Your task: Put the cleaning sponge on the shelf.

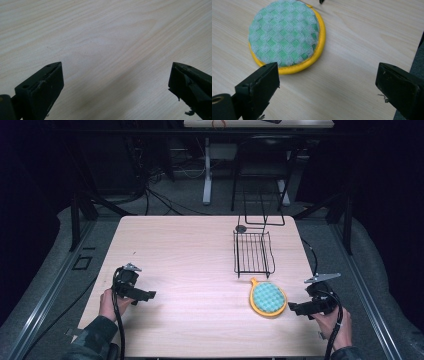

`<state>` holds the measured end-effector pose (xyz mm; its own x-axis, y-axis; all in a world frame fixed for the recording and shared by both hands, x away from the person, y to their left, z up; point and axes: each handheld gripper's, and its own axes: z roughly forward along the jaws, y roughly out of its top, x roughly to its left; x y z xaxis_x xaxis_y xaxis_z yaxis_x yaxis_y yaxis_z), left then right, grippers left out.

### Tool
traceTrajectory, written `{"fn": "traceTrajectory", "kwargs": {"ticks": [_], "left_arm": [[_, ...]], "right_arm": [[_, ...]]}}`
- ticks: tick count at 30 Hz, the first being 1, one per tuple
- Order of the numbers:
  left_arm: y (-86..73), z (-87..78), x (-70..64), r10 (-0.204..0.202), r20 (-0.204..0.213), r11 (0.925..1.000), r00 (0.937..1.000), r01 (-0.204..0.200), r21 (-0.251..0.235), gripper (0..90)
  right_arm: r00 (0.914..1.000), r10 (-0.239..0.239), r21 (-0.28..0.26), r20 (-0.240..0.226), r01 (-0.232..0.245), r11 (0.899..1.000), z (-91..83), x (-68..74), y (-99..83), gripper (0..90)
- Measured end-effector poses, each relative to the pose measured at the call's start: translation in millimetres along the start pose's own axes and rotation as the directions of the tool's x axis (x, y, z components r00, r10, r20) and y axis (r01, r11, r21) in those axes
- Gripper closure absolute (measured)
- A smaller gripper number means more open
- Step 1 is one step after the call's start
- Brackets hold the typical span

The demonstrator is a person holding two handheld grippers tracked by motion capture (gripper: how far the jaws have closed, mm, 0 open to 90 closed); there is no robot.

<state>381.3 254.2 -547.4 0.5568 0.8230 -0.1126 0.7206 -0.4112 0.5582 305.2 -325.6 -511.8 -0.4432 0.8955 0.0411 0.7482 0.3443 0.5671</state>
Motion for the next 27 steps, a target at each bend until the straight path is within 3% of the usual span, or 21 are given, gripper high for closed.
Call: {"fn": "traceTrajectory", "kwargs": {"ticks": [9,16,27], "left_arm": [[1.1,1.1,-1.4,-0.006,0.009,1.0,0.9999,0.006,-0.002,0.0],[3.1,1.6,-4.5,0.032,-0.003,0.9995,0.9995,-0.032,0.003,0.0],[3.7,0.5,-3.4,0.038,-0.006,0.9993,0.9993,-0.038,0.003,0.0]], "right_arm": [[0.9996,-0.018,-0.001,-0.02,0.018,1.0,1.5,6.7,5.8,4.4],[0.9983,-0.049,-0.004,-0.031,0.049,0.999,6.6,15.0,13.6,1.8],[0.9942,-0.085,-0.004,-0.067,0.084,0.996,17.6,23.0,24.9,0.0]]}}
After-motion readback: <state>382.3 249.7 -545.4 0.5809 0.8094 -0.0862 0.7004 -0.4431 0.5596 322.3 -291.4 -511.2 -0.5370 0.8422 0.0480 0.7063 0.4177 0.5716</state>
